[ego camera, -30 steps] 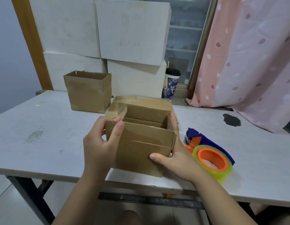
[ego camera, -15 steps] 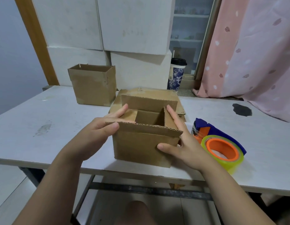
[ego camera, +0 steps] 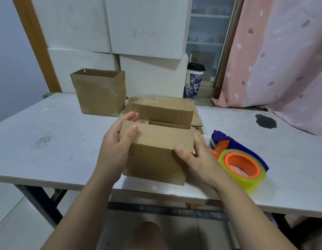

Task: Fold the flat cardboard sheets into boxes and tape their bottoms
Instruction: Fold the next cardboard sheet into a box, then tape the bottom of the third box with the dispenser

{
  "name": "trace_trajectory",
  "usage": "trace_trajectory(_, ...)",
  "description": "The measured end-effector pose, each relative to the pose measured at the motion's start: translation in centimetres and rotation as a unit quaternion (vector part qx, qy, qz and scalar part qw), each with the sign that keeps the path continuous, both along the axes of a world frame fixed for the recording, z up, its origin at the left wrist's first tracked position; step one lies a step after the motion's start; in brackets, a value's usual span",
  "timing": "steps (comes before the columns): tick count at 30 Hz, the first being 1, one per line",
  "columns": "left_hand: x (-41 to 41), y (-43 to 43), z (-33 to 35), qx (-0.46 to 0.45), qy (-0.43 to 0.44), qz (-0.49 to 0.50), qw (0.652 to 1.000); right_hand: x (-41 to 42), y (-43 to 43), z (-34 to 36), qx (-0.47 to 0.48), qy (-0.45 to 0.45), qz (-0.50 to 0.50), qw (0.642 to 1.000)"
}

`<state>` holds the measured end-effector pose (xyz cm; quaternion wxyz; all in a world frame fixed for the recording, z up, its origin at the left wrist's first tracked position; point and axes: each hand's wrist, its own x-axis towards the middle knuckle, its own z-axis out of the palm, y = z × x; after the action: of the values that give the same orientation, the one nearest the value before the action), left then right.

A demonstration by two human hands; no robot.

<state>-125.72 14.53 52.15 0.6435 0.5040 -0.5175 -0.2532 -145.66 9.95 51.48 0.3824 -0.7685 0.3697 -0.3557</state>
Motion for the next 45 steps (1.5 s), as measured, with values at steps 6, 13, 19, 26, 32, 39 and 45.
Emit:
trace_trajectory(6, -0.1, -0.2, -0.2, -0.018, 0.027, 0.015, 0.999, 0.7, 0.3, -0.5, 0.023, -0.090, -0.023, 0.995)
trace_trajectory(13, -0.9, 0.0, 1.1, -0.015, -0.233, 0.145, 0.961, 1.2, 0.5, 0.0, 0.058, -0.149, -0.005, 0.987)
trace_trajectory(19, -2.6, -0.5, 2.8, 0.012, -0.499, 0.128, 0.857, 1.4, 0.3, -0.2, 0.065, -0.200, -0.003, 0.978)
trace_trajectory(26, -3.3, -0.4, 2.3, 0.034, -0.491, 0.079, 0.867, 1.1, 0.5, -0.6, 0.027, -0.137, -0.033, 0.990)
trace_trajectory(32, -4.4, -0.1, 1.5, 0.069, -0.567, 0.091, 0.816, 1.0, 1.0, -0.5, 0.042, -0.119, -0.049, 0.991)
trace_trajectory(39, -4.5, -0.1, 1.5, 0.065, -0.576, 0.112, 0.807, -2.4, 1.1, 2.5, -0.068, -0.092, -0.123, 0.986)
trace_trajectory(45, -6.1, -0.9, 1.5, 0.084, -0.595, 0.110, 0.792, -8.7, -2.8, 4.4, -0.081, 0.322, -0.250, 0.910)
